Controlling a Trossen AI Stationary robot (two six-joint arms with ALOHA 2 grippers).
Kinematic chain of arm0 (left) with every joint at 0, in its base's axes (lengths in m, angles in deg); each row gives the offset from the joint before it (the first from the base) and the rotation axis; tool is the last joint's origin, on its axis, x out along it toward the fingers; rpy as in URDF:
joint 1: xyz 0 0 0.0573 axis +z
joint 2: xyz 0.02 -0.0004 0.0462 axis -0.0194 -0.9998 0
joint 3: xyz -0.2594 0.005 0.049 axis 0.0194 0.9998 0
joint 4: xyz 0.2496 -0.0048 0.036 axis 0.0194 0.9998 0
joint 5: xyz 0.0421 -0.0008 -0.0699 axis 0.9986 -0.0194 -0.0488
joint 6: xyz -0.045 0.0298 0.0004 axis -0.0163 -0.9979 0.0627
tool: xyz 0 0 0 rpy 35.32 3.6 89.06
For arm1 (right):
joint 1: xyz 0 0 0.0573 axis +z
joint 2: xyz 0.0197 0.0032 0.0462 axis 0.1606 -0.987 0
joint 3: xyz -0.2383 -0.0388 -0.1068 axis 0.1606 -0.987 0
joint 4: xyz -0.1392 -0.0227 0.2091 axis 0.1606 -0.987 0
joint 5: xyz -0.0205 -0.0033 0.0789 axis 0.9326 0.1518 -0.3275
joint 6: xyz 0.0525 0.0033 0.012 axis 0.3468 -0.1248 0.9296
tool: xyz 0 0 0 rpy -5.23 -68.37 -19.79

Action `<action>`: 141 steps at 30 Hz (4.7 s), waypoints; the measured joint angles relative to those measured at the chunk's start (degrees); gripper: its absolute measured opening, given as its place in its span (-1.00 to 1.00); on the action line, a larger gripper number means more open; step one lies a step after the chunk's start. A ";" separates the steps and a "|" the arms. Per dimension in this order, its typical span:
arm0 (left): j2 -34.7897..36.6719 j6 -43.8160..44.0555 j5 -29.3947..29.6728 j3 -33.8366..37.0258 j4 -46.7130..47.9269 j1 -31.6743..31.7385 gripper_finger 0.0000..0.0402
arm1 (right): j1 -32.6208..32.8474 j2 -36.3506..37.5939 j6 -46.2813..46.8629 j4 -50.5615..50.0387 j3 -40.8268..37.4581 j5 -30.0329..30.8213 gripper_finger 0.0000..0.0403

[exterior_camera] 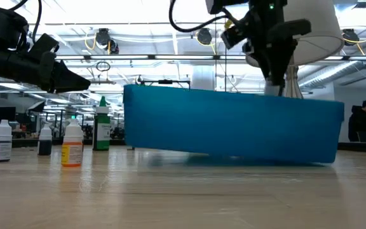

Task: Pick & Place food coloring
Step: Put the big black food coloring bottle into the blue bin, then put the small orange food coloring bottle into the blue bin

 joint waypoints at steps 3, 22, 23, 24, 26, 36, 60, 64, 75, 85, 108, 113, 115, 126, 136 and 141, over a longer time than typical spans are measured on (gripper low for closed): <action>0.00 -0.01 0.00 0.00 0.00 -0.01 0.12 | 0.04 -0.13 0.01 0.13 -0.32 -0.31 -0.35; 0.00 -0.01 -0.01 0.00 0.01 0.00 0.12 | 0.15 0.13 1.51 0.91 -0.32 -0.48 -0.35; 0.00 -0.01 -0.01 0.00 0.00 -0.01 0.12 | 0.15 0.13 1.51 0.94 -0.32 -0.48 -0.35; 0.00 -0.01 -0.01 0.00 0.00 0.00 0.12 | 0.16 0.13 1.51 1.01 -0.32 -0.45 -0.35; 0.00 -0.01 -0.01 0.00 0.00 0.00 0.12 | 0.17 0.13 1.51 1.10 -0.19 -0.44 -0.35; 0.00 -0.01 -0.01 0.00 0.01 -0.02 0.12 | 2.73 -0.02 1.55 2.42 4.63 -0.60 -0.36; 0.00 -0.01 -0.01 0.00 0.00 -0.01 0.12 | 0.41 -5.12 -0.44 1.00 6.57 -4.49 -0.36; 0.00 -0.01 -0.01 0.00 -0.02 -0.02 0.12 | -0.36 -5.64 -0.94 0.95 6.57 -4.98 -0.36; 0.00 -0.01 -0.01 0.00 -0.02 -0.02 0.12 | -0.76 -5.57 -1.29 1.37 6.13 -5.03 -0.36; 0.00 -0.01 -0.01 0.02 -0.02 0.00 0.12 | -0.76 -5.57 -1.33 2.85 2.43 -5.07 -0.36; 0.00 0.01 -0.01 0.00 -0.01 0.00 0.12 | -2.54 -5.57 -2.25 10.21 -4.12 -7.97 -0.13; 0.00 0.01 -0.01 0.01 -0.01 -0.01 0.12 | -2.54 -5.57 -0.80 12.07 -4.12 -7.91 0.16; 0.00 -0.01 -0.01 0.00 0.00 -0.02 0.12 | -2.54 -5.57 -0.51 12.33 -4.09 -7.89 0.19; 0.00 0.01 -0.01 0.00 -0.02 0.00 0.12 | -2.54 -5.55 4.55 0.05 5.74 -7.86 0.08; 0.00 -0.01 -0.01 0.00 0.00 0.00 0.12 | -2.84 0.92 7.63 -2.76 9.19 -1.27 0.00; 0.00 -0.01 -0.01 0.01 -0.02 0.00 0.12 | -4.44 11.60 7.65 8.19 2.67 8.28 -0.07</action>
